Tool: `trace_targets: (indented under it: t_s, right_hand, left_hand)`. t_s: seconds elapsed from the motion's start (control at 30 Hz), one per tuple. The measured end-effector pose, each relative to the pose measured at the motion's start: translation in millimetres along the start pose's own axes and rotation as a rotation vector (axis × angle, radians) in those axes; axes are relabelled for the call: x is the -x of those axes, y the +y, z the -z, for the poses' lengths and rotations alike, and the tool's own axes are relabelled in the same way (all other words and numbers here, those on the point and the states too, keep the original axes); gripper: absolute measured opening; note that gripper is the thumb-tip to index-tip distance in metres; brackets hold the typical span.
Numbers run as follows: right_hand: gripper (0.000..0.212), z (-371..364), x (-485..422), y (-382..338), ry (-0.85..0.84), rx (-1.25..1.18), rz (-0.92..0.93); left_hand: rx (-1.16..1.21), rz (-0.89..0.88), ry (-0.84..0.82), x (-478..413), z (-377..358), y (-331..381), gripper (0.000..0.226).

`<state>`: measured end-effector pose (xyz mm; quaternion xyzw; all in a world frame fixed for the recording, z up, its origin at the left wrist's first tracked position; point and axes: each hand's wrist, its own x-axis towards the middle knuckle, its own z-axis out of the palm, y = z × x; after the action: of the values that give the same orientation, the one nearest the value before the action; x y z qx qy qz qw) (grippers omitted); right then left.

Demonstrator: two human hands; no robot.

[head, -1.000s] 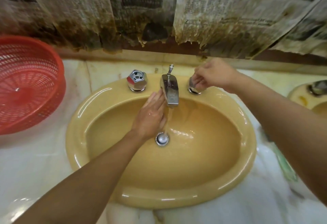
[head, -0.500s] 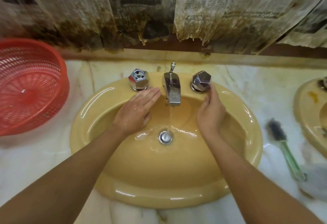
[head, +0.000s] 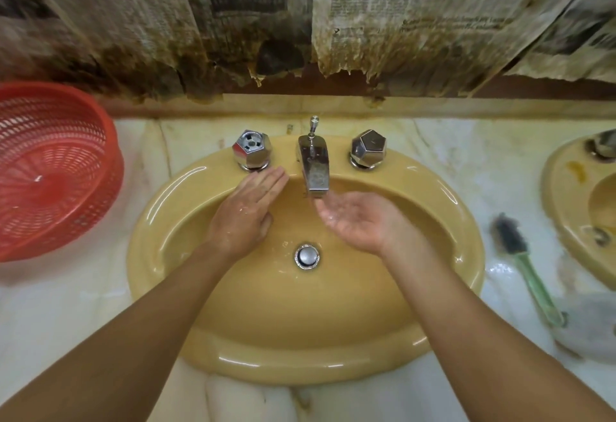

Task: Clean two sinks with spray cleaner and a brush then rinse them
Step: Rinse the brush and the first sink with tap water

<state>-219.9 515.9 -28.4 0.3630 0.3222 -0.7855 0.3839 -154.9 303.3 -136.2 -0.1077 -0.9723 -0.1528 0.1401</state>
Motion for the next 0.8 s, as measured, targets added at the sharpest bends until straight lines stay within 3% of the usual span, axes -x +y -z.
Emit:
trace_targets:
  t_s: [0.13,0.3,0.4,0.47,0.53,0.6,0.67,0.73,0.8]
  right_hand:
    - [0.045,16.3,5.5,-32.5,0.019,-0.247,0.134]
    - [0.029,6.3,-2.0,8.2,-0.014,-0.01,-0.016]
    - [0.029,-6.1,0.9,13.6,-0.04,0.041,-0.025]
    - [0.028,-5.1,2.8,14.3,-0.026,0.119,0.01]
    - [0.026,3.7,1.9,9.2,0.085,0.281,0.177]
    - [0.026,15.3,2.5,-1.2,0.212,0.408,0.364]
    - [0.025,28.5,7.0,-13.4,0.246,0.378,0.408]
    - [0.024,39.3,10.5,-22.0,0.265,0.345,0.382]
    - [0.026,45.4,10.2,-22.8,0.248,0.307,0.326]
  left_hand:
    - [-0.002,0.048,0.038,0.1,-2.1,11.4,0.077]
    - [0.157,0.191,0.161,0.2,-4.1,32.6,0.061]
    - [0.337,0.374,0.289,1.0,1.5,53.1,0.047]
    - [0.446,0.561,0.288,-2.8,6.2,70.4,0.035]
    - [0.749,0.805,0.237,-16.5,9.5,89.2,0.025]
    - [1.281,1.132,0.197,-33.8,11.1,104.0,0.018]
    - [1.688,1.372,0.135,-46.4,16.0,114.3,0.007]
    - [1.809,1.469,0.066,-49.6,18.1,116.7,0.006]
    - [1.684,1.429,0.043,-47.9,19.3,112.1,0.013]
